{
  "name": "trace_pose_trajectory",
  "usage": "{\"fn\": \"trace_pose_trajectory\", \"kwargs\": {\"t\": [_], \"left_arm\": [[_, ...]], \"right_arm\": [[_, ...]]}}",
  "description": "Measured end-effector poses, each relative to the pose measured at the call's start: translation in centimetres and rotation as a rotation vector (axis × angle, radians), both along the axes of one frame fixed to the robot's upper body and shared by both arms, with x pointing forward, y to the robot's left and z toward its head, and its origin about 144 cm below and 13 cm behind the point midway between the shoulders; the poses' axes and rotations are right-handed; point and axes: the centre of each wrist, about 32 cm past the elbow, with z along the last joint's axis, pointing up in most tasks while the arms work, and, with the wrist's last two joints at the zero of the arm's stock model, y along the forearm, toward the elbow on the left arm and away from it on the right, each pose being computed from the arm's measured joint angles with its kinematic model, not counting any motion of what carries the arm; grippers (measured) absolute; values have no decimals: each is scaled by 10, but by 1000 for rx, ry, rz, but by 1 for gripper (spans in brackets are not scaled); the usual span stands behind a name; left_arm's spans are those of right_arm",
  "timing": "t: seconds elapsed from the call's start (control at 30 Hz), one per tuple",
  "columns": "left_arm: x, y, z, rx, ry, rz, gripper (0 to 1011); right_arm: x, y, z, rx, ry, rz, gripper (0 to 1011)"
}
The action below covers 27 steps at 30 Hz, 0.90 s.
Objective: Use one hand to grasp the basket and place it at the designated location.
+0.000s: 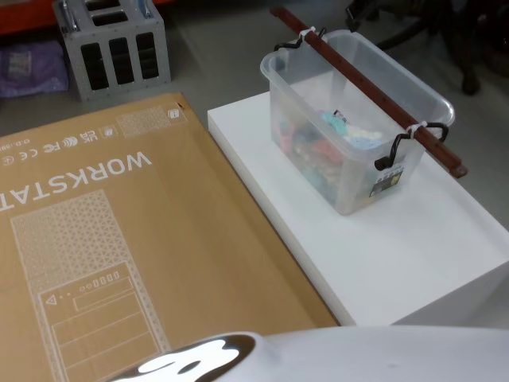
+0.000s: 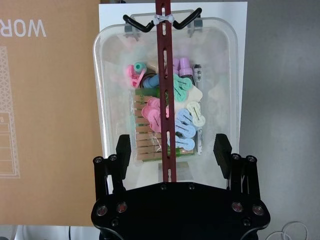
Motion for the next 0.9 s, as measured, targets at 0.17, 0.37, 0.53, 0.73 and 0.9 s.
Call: {"fn": "trace_pose_trajectory", "kwargs": {"t": [0.17,0.37,0.53,0.73,0.9], "left_arm": [[0,0,0,0,0,0,0],[0,0,0,0,0,0,0],[0,0,0,0,0,0,0],[0,0,0,0,0,0,0],[0,0,0,0,0,0,0]], "right_arm": [[0,0,0,0,0,0,1000],[0,0,0,0,0,0,1000],[0,0,0,0,0,0,1000],[0,0,0,0,0,0,1000],[0,0,0,0,0,0,1000]]}}
